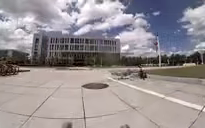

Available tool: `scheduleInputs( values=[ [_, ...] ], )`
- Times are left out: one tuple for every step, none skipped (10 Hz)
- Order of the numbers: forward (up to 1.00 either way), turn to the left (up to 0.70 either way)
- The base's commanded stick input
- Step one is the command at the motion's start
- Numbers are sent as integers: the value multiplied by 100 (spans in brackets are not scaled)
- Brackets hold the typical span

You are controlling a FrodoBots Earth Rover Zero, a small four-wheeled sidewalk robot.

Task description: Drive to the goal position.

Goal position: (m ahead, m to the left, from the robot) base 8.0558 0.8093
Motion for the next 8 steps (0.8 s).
scheduleInputs(
  values=[
    [70,0],
    [70,0],
    [70,0],
    [70,0],
    [70,0],
    [70,0],
    [70,0],
    [70,0]
  ],
)
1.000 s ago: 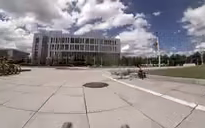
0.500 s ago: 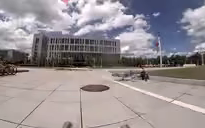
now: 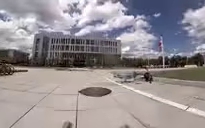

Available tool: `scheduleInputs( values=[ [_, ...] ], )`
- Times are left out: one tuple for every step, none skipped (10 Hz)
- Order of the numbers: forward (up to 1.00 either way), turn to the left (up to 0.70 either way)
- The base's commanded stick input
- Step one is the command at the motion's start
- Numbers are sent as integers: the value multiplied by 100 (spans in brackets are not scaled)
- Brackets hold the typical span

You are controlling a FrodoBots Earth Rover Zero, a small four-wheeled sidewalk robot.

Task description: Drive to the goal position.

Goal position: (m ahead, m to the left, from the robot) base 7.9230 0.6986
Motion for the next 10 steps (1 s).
scheduleInputs(
  values=[
    [70,0],
    [70,2],
    [70,3],
    [70,3],
    [70,3],
    [70,3],
    [70,0],
    [70,0],
    [70,0],
    [70,0]
  ],
)
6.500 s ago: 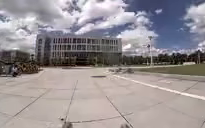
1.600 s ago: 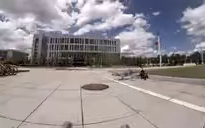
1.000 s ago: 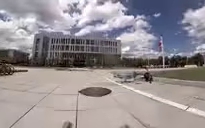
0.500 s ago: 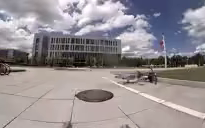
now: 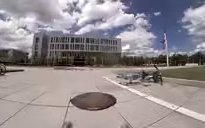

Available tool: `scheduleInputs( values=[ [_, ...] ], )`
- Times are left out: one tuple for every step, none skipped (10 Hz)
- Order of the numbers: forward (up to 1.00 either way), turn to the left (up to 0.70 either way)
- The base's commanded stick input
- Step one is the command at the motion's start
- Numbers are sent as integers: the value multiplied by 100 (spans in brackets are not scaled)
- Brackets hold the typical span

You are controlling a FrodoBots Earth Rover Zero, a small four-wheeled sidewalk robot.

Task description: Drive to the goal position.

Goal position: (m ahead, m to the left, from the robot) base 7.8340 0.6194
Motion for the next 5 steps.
scheduleInputs(
  values=[
    [70,4],
    [70,30],
    [70,34],
    [70,26],
    [70,6]
  ],
)
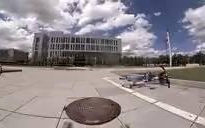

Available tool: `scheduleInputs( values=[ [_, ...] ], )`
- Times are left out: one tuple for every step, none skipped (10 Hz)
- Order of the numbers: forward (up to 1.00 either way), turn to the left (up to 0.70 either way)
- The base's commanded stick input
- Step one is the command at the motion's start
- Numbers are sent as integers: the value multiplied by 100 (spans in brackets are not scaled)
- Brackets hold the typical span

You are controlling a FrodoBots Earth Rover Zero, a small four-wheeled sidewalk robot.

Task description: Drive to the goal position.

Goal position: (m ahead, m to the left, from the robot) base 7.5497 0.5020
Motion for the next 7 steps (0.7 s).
scheduleInputs(
  values=[
    [70,0],
    [70,0],
    [70,0],
    [70,0],
    [70,0],
    [70,0],
    [70,0]
  ],
)
